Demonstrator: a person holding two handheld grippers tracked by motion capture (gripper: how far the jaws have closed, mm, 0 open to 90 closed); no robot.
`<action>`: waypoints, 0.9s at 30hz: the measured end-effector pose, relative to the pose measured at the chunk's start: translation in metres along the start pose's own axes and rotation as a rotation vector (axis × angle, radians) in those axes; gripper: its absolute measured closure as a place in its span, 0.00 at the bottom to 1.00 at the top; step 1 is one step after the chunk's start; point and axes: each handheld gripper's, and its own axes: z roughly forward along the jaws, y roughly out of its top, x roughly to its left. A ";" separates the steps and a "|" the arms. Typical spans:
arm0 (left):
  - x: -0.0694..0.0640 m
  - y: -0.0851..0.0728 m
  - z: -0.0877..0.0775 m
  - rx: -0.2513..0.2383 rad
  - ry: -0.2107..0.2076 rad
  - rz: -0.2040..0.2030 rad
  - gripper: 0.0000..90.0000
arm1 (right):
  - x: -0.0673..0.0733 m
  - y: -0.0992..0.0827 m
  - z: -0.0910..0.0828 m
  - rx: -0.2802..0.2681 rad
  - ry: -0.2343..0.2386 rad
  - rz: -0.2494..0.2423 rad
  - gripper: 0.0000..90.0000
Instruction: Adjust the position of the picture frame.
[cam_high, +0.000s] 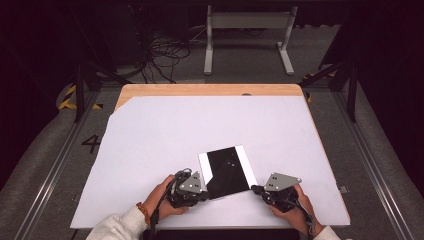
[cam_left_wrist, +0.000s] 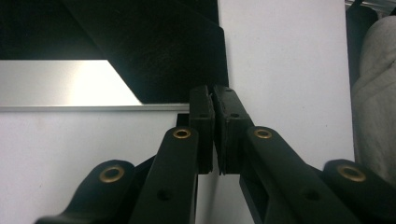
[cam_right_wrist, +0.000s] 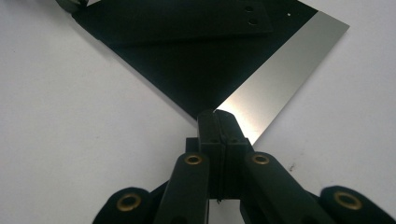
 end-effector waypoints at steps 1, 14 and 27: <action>0.000 0.000 0.000 -0.010 -0.022 0.009 0.97 | -0.001 0.000 0.000 -0.001 0.001 0.003 1.00; 0.042 -0.005 -0.025 -0.067 0.153 -0.067 0.97 | -0.002 -0.001 0.001 -0.005 -0.025 0.013 1.00; 0.092 -0.007 -0.022 -0.129 0.279 -0.212 0.97 | -0.007 0.000 0.002 0.001 -0.071 0.036 1.00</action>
